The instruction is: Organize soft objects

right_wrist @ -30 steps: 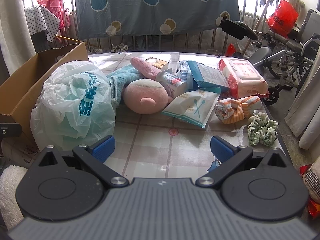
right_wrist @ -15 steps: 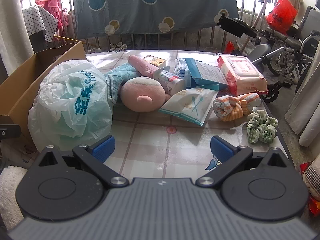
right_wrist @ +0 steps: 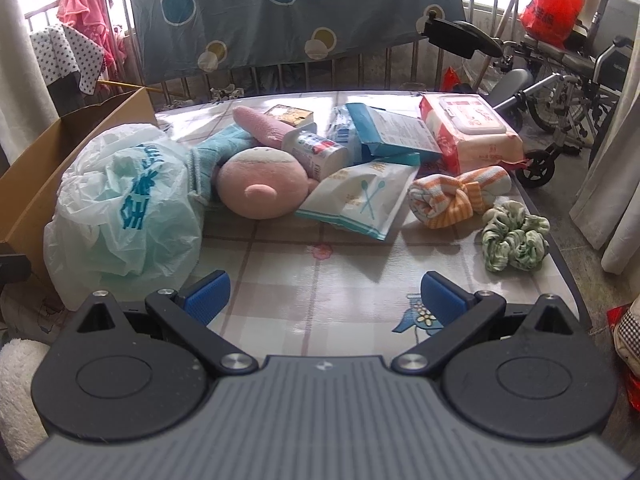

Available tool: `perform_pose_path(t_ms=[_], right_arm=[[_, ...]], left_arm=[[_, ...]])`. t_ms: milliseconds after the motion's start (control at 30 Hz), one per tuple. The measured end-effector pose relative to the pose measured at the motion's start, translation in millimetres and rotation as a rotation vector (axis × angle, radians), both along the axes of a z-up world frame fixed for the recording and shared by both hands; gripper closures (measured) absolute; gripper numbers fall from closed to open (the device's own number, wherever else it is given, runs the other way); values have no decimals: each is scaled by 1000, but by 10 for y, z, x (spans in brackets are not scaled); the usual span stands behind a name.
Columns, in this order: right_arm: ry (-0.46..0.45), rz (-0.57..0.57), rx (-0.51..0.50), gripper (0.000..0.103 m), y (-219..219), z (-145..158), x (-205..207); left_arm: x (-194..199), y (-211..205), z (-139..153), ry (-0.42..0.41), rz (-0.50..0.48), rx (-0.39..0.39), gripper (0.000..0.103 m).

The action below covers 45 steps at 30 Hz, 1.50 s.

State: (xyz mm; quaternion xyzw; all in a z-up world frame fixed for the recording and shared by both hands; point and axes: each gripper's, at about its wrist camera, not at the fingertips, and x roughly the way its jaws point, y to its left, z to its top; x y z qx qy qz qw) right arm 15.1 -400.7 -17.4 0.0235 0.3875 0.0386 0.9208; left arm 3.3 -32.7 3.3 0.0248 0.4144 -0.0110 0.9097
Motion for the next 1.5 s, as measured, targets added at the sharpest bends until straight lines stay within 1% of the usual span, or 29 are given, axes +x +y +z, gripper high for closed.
perform_pose_path(t_ms=[133,233,333,433,533,600,667,767,833,867,900,933,1000,1033,1067,1100,1167,1300,1433,1500], right_arm=[[8,-16,18,1,-167,-67,28],[13,-28,23,1,-302,-127,31],[-13,-31,44,1,-501,-181,1],[-89,-36,74,1,-806,-233,-69],[-148,-67,80,1,-1169,-279,-66],[-160,-89,98,1,-1434,-300,-8],[-167,-116,141,1,-1698,-322,82],[-155,-136,177,2,-1993,-374,279],[-146,-126,173,9,-2091,-424,421],[-131,-122,174,17,-2121,-455,503],[-114,-115,180,28,-2147,-492,593],[-97,-105,192,33,-2167,-535,684],[-61,-98,201,52,-2192,-638,866],[-44,-98,197,55,-2184,-691,927],[-26,-98,197,58,-2189,-745,987],[-2,-98,200,66,-2181,-795,1032],[30,-83,230,77,-2166,-861,1067],[62,0,275,79,-1991,-873,1056],[108,106,310,79,-1671,-881,1049],[138,161,347,80,-1510,-892,1055]], left_arm=[[11,-161,24,-3,-16,4,0],[20,-313,30,-10,-38,-8,0],[42,-478,9,-19,-66,-31,0],[80,-677,-29,-32,-106,-47,0],[125,-876,-86,-51,-151,-87,1],[145,-982,-114,-63,-182,-111,2],[161,-1093,-138,-73,-211,-118,5],[176,-1261,-170,-94,-238,-72,9],[208,-1348,-201,-97,-246,-49,18],[230,-1378,-217,-93,-246,-47,20],[254,-1390,-234,-84,-245,-53,24],[280,-1406,-253,-76,-243,-63,28],[327,-1427,-304,-54,-244,-81,33],[339,-1437,-328,-44,-244,-84,36],[342,-1452,-353,-36,-245,-84,38],[347,-1467,-386,-29,-248,-80,39],[322,-1489,-438,-16,-264,-68,40],[261,-1504,-519,6,-300,-65,40],[220,-1496,-582,26,-315,-71,40],[197,-1476,-597,31,-318,-79,40]])
